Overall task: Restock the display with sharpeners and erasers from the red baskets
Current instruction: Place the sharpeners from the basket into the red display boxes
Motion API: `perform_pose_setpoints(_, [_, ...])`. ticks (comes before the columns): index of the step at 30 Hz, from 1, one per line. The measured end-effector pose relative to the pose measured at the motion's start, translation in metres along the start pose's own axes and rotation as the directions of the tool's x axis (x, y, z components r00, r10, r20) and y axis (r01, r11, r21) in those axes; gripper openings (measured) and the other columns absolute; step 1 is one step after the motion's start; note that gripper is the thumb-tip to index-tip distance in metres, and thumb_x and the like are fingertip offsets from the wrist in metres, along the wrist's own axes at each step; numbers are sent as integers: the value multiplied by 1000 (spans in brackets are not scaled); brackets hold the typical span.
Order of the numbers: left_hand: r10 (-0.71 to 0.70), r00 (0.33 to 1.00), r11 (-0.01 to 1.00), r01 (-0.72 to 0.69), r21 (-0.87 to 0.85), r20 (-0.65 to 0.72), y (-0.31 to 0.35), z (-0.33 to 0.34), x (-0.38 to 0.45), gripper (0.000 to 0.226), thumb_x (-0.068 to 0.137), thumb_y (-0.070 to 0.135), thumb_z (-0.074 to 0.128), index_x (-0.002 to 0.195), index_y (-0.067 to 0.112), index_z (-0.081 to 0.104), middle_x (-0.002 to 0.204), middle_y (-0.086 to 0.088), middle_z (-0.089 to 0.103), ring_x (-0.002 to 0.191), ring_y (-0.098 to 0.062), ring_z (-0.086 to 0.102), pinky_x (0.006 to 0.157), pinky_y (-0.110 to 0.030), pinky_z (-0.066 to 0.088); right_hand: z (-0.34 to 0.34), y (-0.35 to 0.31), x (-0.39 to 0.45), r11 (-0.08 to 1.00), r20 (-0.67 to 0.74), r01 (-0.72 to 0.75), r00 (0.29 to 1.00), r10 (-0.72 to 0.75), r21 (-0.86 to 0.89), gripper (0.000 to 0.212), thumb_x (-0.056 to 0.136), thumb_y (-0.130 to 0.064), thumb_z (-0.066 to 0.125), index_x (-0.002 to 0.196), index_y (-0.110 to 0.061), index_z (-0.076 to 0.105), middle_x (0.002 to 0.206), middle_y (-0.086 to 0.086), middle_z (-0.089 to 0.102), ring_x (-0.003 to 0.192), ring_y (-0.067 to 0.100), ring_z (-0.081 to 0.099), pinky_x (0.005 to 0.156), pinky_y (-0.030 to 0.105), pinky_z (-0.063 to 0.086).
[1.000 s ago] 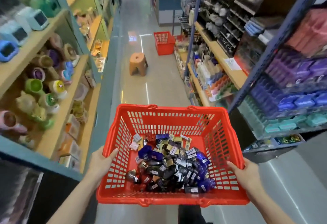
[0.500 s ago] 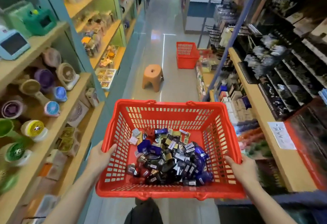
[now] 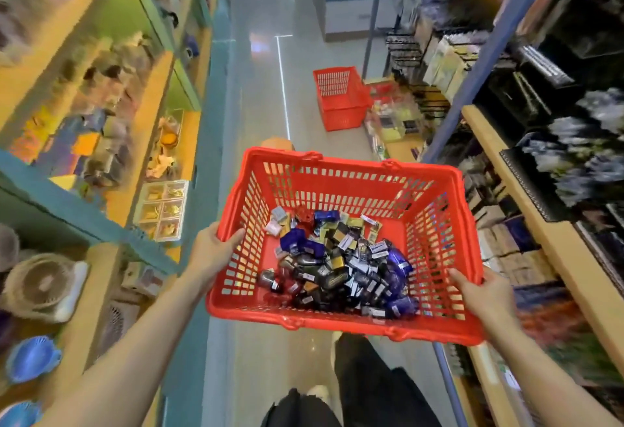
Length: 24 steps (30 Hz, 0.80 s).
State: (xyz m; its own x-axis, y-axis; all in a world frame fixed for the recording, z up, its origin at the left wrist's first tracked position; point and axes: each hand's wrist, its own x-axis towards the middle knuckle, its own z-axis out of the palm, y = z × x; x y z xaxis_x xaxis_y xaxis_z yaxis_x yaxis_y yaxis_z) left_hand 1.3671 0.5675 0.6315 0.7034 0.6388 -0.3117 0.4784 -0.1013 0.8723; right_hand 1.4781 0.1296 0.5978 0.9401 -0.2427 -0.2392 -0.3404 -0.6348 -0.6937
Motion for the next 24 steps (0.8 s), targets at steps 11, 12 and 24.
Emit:
perform_pose_setpoints(11, [-26, 999, 999, 27, 22, -42, 75, 15, 262, 32, 90, 30, 71, 117, 16, 65, 88, 1, 74, 72, -13, 73, 66, -33, 60, 120, -175, 215, 997, 45, 71, 997, -70, -28, 24, 83, -23, 77, 95, -3, 74, 85, 21, 73, 83, 35, 69, 69, 39, 51])
perform_pose_setpoints(12, [-19, 999, 999, 21, 30, -48, 83, 14, 285, 31, 89, 31, 71, 117, 17, 65, 88, 2, 74, 71, -12, 73, 66, -32, 59, 130, -192, 230, 996, 41, 77, 996, -76, -33, 25, 83, -24, 77, 96, -3, 74, 86, 22, 73, 84, 36, 69, 72, 42, 53])
perform_pose_setpoints(24, [100, 985, 976, -124, 181, 137, 189, 45, 589, 29, 91, 25, 69, 118, 12, 66, 91, 2, 70, 65, 5, 62, 56, -11, 48, 251, -325, 361, 998, -104, -56, 993, 56, 5, 30, 84, -23, 76, 105, -1, 73, 92, 24, 73, 88, 32, 69, 69, 35, 44])
